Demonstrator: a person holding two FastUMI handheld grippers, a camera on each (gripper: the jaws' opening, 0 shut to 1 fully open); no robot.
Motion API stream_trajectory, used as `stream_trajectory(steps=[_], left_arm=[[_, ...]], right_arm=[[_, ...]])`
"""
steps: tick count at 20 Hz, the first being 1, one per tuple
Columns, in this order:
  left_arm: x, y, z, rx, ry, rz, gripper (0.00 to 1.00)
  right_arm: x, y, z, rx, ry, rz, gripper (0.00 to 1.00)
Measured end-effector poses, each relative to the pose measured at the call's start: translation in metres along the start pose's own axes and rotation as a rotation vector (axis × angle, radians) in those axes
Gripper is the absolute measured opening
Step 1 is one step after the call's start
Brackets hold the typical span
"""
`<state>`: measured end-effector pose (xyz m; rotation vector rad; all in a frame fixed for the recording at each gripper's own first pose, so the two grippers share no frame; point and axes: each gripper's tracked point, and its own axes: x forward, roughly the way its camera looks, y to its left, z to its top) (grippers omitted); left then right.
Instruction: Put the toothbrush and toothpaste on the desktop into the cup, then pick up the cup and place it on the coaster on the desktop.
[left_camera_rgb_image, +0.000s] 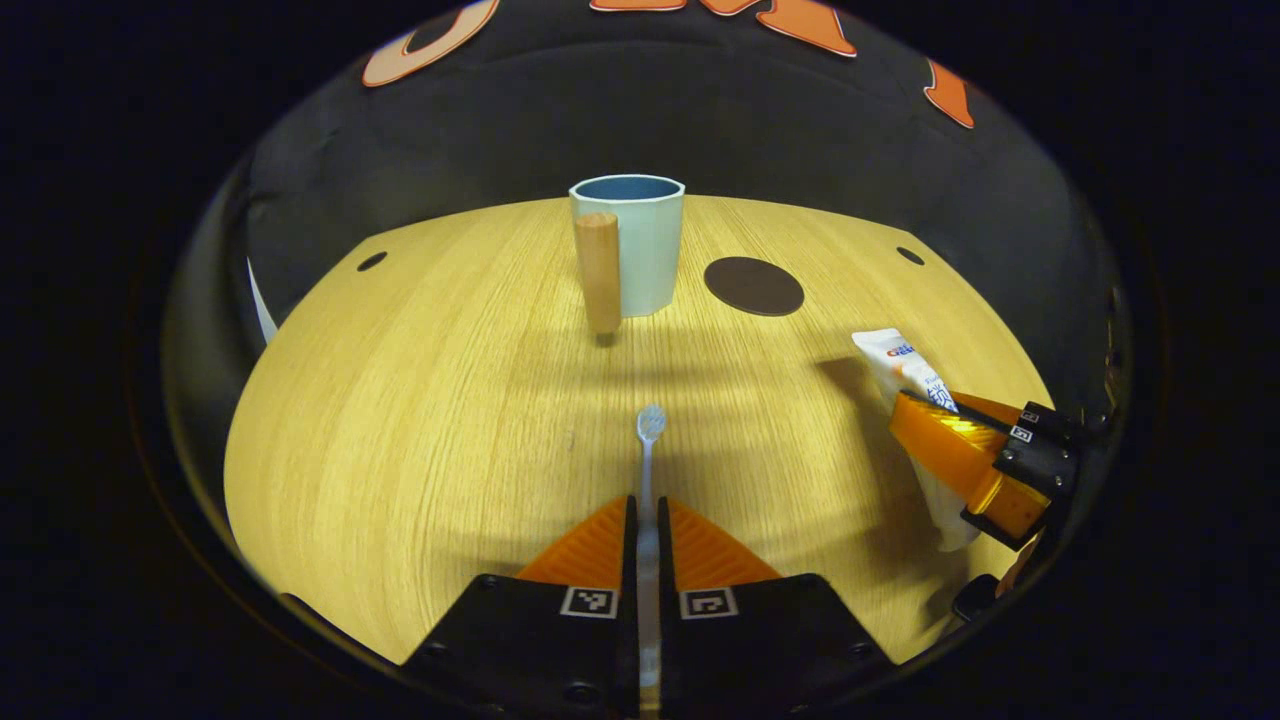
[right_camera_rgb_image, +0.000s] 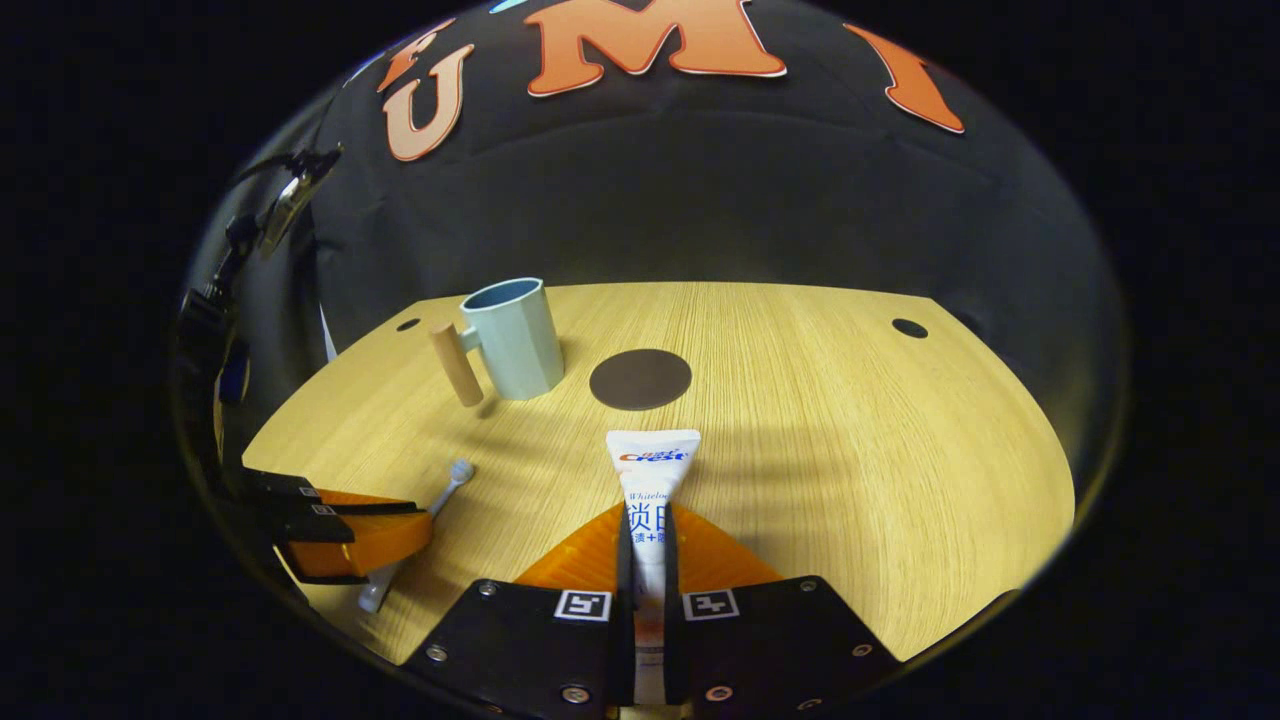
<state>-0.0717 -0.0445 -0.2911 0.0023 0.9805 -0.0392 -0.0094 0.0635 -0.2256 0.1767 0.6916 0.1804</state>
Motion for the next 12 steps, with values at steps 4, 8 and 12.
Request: stream_trajectory(steps=[4, 8, 12], left_arm=[[0.013, 0.016, -0.013, -0.019, -0.024, -0.014, 0.06], [0.020, 0.028, -0.017, -0.026, -0.074, -0.039, 0.06], [0.015, 0.039, -0.001, -0.016, -0.169, -0.026, 0.06]], right_arm=[[-0.013, -0.006, 0.021, -0.005, -0.060, -0.015, 0.12], [-0.025, -0.004, 0.039, -0.010, -0.117, -0.006, 0.12], [-0.033, -0.004, 0.047, -0.027, -0.146, -0.016, 0.12]])
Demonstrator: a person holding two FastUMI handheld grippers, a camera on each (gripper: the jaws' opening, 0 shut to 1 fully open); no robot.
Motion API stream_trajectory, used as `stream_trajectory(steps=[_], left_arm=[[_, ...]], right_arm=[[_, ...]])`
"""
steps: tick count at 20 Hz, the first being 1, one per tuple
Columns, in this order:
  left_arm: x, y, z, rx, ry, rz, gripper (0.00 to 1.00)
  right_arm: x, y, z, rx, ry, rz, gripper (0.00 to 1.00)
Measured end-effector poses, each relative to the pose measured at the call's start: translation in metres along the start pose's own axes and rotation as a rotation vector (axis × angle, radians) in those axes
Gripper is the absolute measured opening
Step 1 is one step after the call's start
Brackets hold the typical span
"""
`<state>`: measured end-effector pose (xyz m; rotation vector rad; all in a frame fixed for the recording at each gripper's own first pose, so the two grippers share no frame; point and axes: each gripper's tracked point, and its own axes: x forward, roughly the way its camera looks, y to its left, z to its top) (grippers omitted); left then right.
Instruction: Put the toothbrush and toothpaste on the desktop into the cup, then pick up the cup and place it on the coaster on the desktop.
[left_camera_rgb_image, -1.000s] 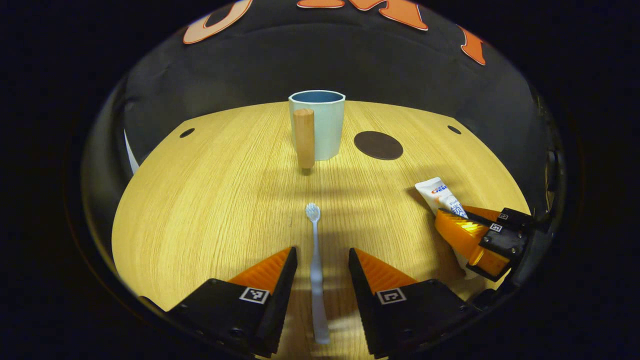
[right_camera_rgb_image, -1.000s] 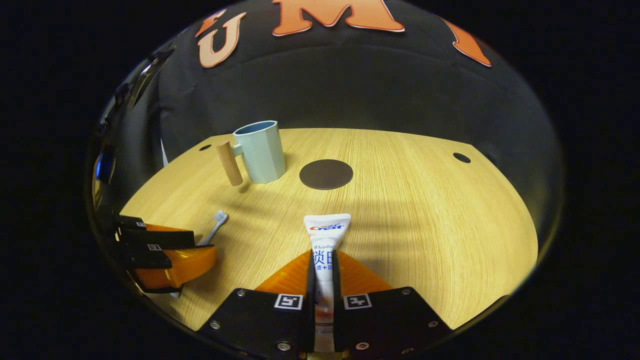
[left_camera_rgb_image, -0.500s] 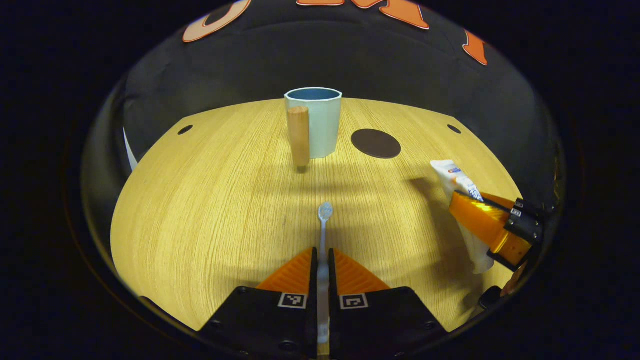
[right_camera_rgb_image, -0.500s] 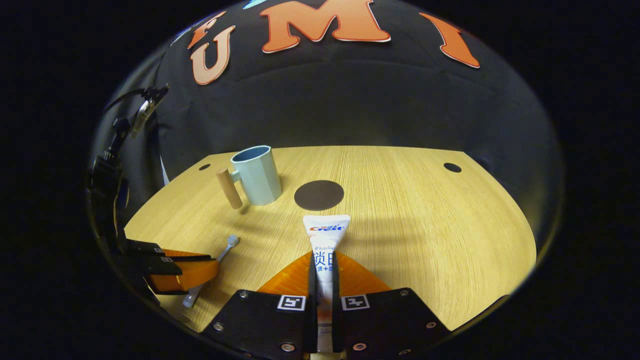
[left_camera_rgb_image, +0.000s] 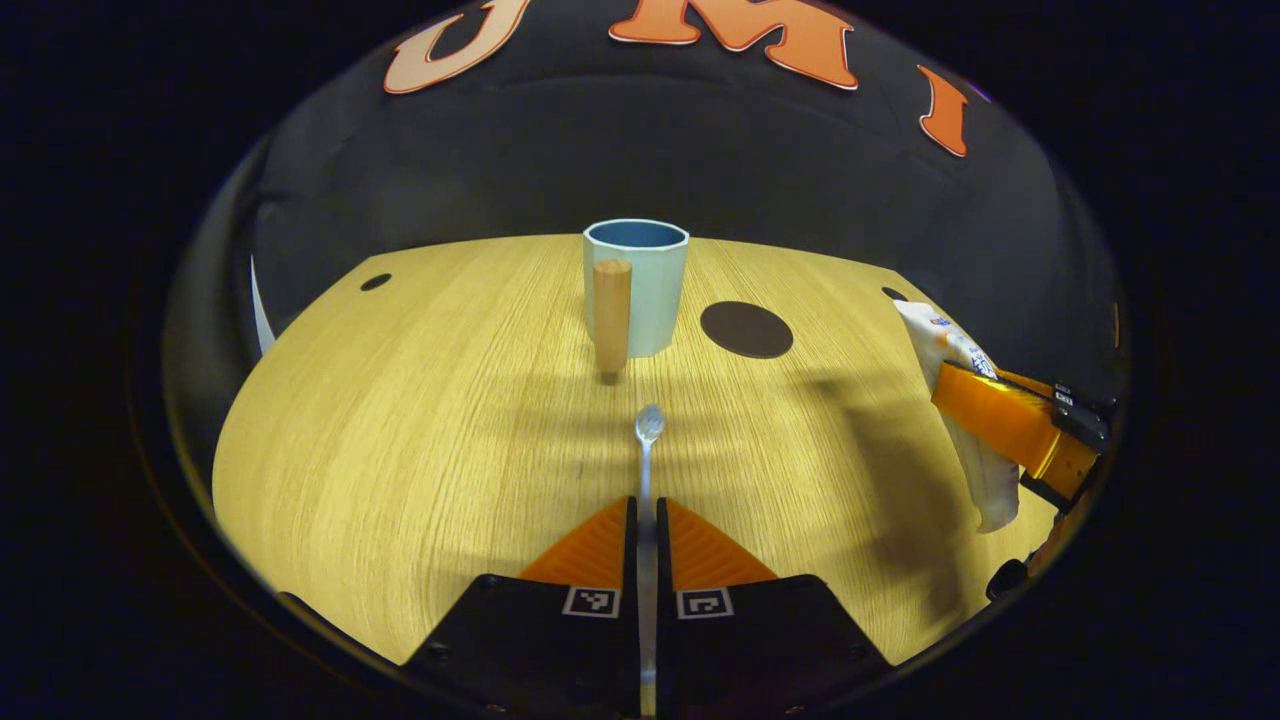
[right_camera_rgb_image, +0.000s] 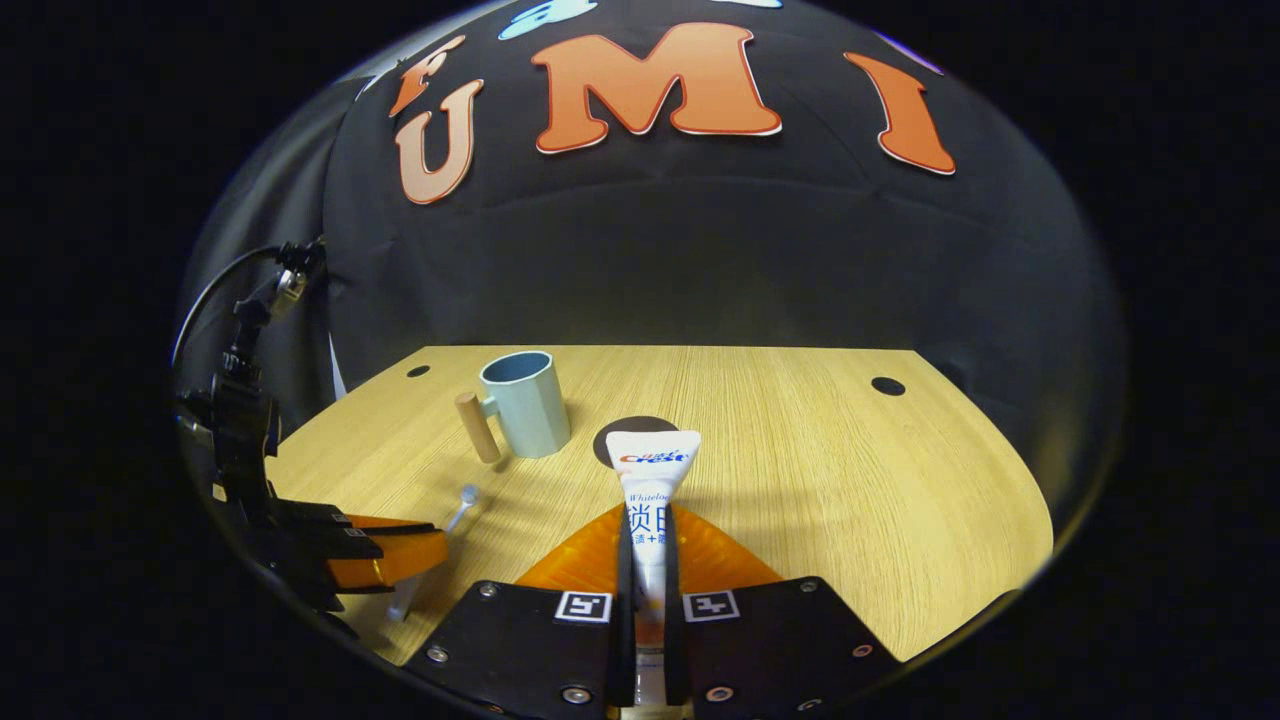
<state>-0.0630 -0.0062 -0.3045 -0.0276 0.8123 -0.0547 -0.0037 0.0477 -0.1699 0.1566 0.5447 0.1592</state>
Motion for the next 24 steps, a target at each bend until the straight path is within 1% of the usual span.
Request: stream_trajectory(steps=[3, 6, 9, 11, 16, 20, 24], left_arm=[[0.003, -0.002, 0.013, 0.018, -0.076, 0.006, 0.06], [0.001, -0.003, 0.033, 0.021, -0.184, -0.018, 0.06], [-0.001, 0.000, 0.058, 0.043, -0.291, 0.000, 0.06], [-0.008, 0.004, 0.070, 0.039, -0.343, -0.001, 0.06], [-0.019, 0.011, 0.115, 0.047, -0.458, 0.010, 0.06], [-0.027, 0.012, 0.155, 0.047, -0.535, 0.002, 0.06], [-0.028, 0.018, 0.194, 0.034, -0.602, 0.008, 0.06]], right_arm=[[-0.005, 0.002, 0.009, -0.003, -0.027, 0.006, 0.12], [-0.012, 0.004, 0.024, -0.027, -0.071, 0.003, 0.12], [-0.020, 0.011, 0.046, -0.045, -0.123, 0.013, 0.12], [-0.024, 0.014, 0.058, -0.057, -0.161, 0.017, 0.12], [-0.029, 0.019, 0.088, -0.069, -0.237, 0.027, 0.12], [-0.026, 0.019, 0.098, -0.063, -0.253, 0.033, 0.12], [-0.023, 0.016, 0.116, -0.059, -0.288, 0.030, 0.11]])
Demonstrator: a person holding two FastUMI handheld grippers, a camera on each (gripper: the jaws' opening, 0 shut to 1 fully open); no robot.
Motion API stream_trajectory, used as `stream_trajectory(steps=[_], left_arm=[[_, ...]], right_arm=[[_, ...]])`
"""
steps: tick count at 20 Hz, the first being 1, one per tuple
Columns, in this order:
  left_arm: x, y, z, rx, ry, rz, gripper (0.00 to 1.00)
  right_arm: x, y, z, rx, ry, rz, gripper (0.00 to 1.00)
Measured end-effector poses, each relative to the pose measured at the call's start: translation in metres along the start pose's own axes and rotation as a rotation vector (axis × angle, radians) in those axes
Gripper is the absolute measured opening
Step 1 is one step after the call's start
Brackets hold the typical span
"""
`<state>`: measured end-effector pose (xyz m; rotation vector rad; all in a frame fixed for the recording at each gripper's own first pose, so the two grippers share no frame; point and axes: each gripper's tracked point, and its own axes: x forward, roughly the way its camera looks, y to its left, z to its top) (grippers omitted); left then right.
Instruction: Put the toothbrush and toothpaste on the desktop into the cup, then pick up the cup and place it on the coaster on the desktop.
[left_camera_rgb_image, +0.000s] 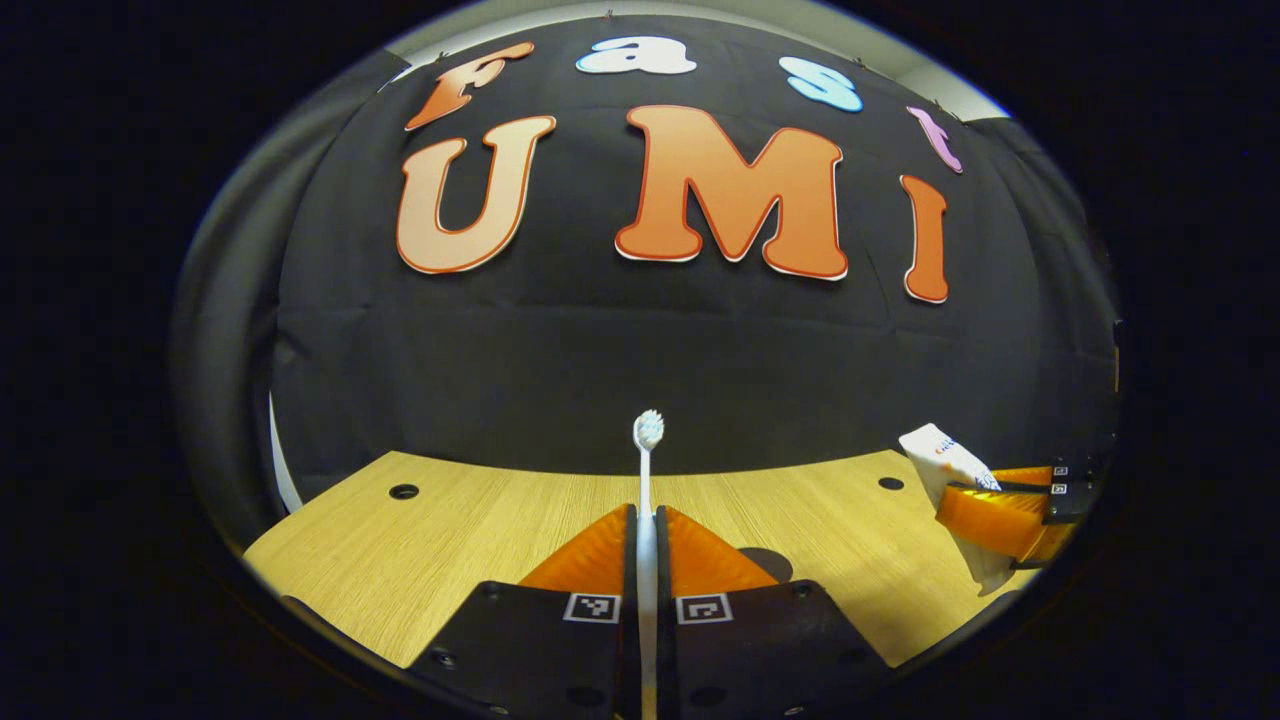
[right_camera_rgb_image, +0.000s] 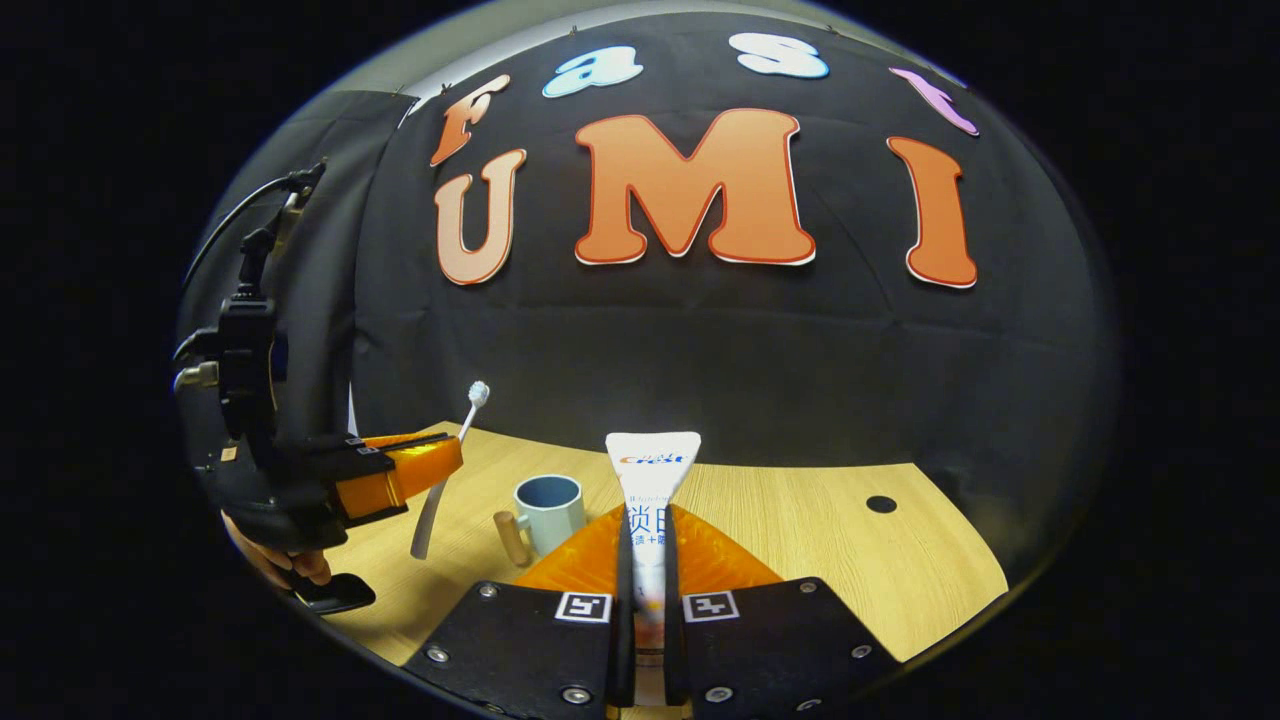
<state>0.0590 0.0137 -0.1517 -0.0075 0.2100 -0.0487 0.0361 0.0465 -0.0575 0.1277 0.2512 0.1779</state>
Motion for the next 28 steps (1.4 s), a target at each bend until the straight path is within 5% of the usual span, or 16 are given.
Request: stream_trajectory(steps=[12, 28], left_arm=[[0.075, 0.004, 0.032, -0.082, -0.110, -0.037, 0.06], [0.158, -0.008, -0.009, -0.052, -0.061, -0.043, 0.06]], right_arm=[[0.042, -0.023, 0.040, 0.025, -0.094, -0.030, 0.12], [0.080, -0.035, 0.025, 0.048, -0.079, -0.017, 0.12]])
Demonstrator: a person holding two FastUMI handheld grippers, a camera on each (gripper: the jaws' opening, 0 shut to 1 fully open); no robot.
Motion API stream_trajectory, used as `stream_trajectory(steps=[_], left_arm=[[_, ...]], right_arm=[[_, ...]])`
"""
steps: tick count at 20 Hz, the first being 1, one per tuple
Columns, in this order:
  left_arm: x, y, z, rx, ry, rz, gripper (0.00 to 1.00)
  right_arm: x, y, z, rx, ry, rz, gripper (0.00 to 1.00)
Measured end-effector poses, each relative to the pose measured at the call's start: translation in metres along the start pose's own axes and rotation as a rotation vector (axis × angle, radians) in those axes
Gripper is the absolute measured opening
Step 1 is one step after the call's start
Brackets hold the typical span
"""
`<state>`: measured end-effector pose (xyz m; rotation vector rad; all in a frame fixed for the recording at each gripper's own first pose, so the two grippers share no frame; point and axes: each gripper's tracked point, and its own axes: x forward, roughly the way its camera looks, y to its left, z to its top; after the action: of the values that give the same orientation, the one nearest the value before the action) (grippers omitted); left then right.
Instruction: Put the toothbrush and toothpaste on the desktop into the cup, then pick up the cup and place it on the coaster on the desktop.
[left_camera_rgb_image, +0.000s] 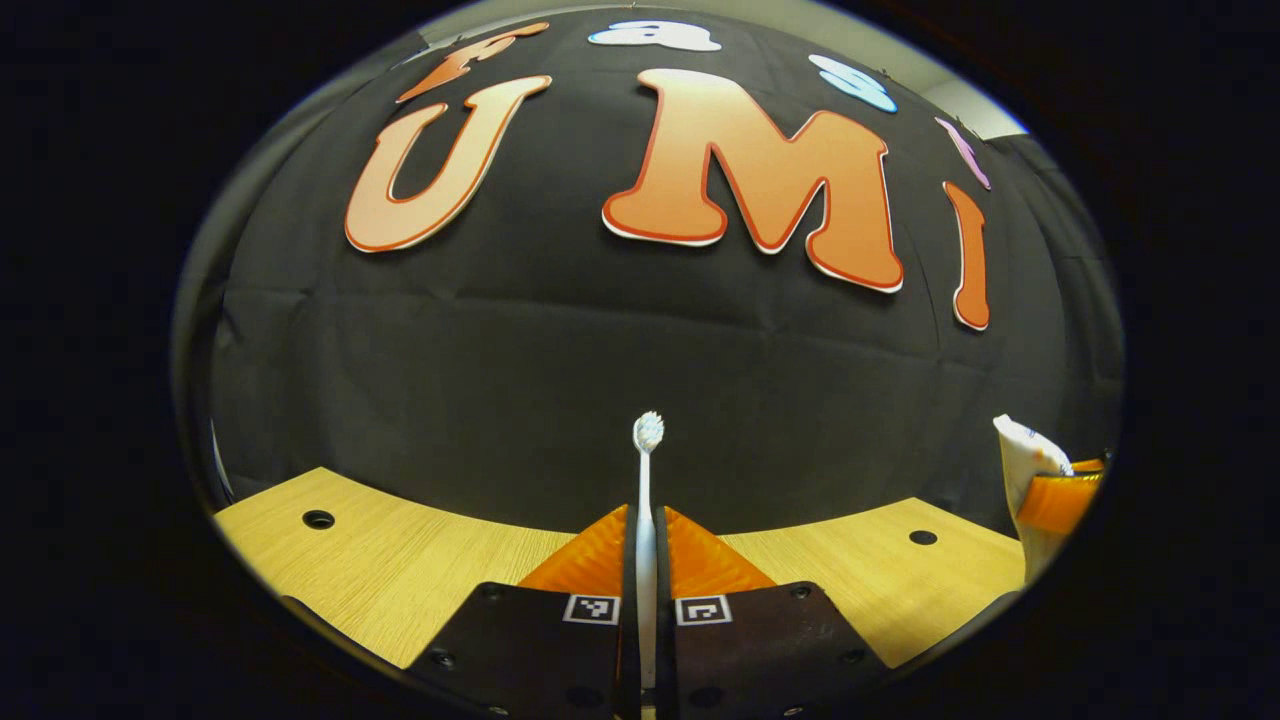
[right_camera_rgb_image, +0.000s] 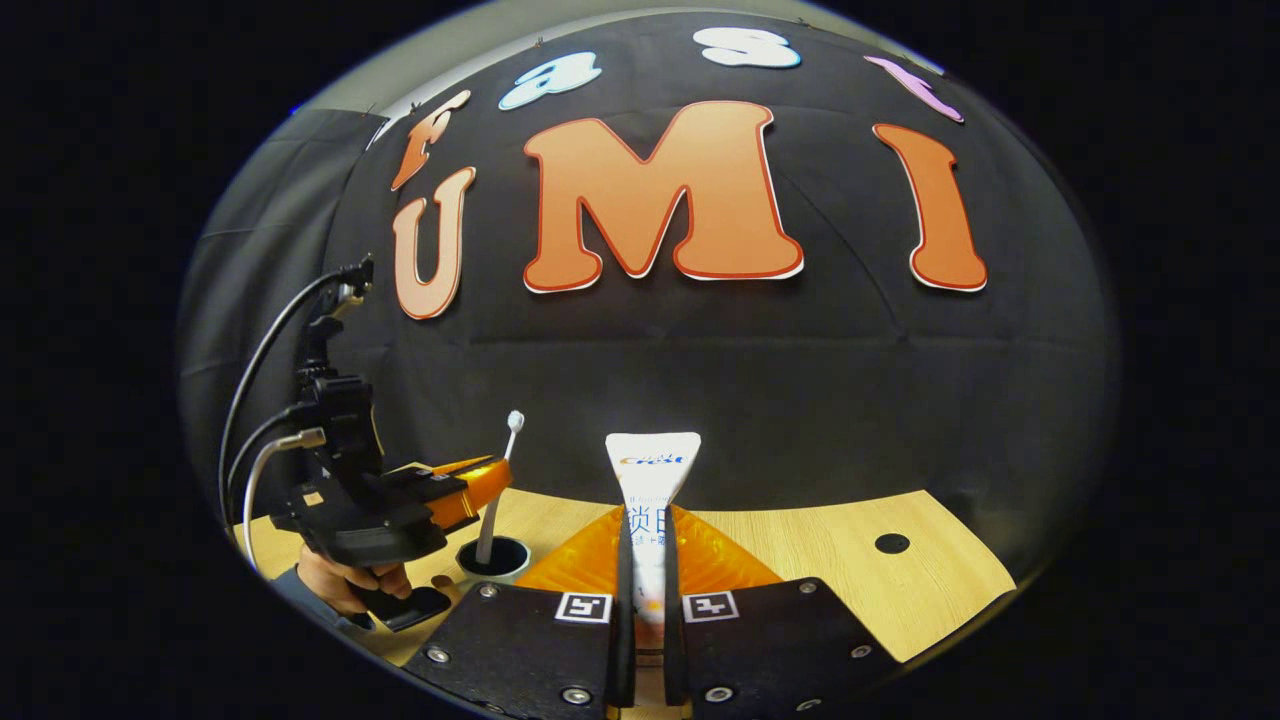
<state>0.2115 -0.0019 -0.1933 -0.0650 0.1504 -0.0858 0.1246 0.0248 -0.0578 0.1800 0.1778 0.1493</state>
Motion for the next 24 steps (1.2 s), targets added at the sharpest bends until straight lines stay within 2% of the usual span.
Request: stream_trajectory(steps=[7, 12, 13, 18, 20, 21, 23, 24], left_arm=[[0.000, -0.001, -0.030, 0.015, 0.105, 0.002, 0.06], [-0.012, 0.006, -0.036, 0.015, 0.155, 0.008, 0.08], [-0.014, 0.007, -0.039, 0.011, 0.166, 0.007, 0.05], [-0.038, 0.011, -0.055, -0.018, 0.263, -0.012, 0.08], [-0.048, 0.014, -0.053, -0.024, 0.274, -0.019, 0.13], [-0.052, 0.013, -0.053, -0.019, 0.277, -0.029, 0.23], [-0.063, 0.013, -0.051, 0.003, 0.279, -0.045, 0.34], [-0.069, 0.013, -0.049, 0.021, 0.276, -0.047, 0.36]], right_arm=[[0.000, 0.007, 0.009, -0.013, -0.036, 0.019, 0.12], [0.002, 0.017, 0.011, 0.015, -0.039, 0.028, 0.12], [0.002, 0.018, 0.012, 0.013, -0.041, 0.029, 0.12], [0.004, 0.031, 0.017, 0.040, -0.050, 0.052, 0.11], [0.005, 0.038, 0.017, 0.040, -0.055, 0.072, 0.11], [0.006, 0.042, 0.017, 0.040, -0.057, 0.084, 0.12], [0.008, 0.049, 0.017, 0.038, -0.059, 0.101, 0.12], [0.010, 0.051, 0.017, 0.041, -0.062, 0.105, 0.11]])
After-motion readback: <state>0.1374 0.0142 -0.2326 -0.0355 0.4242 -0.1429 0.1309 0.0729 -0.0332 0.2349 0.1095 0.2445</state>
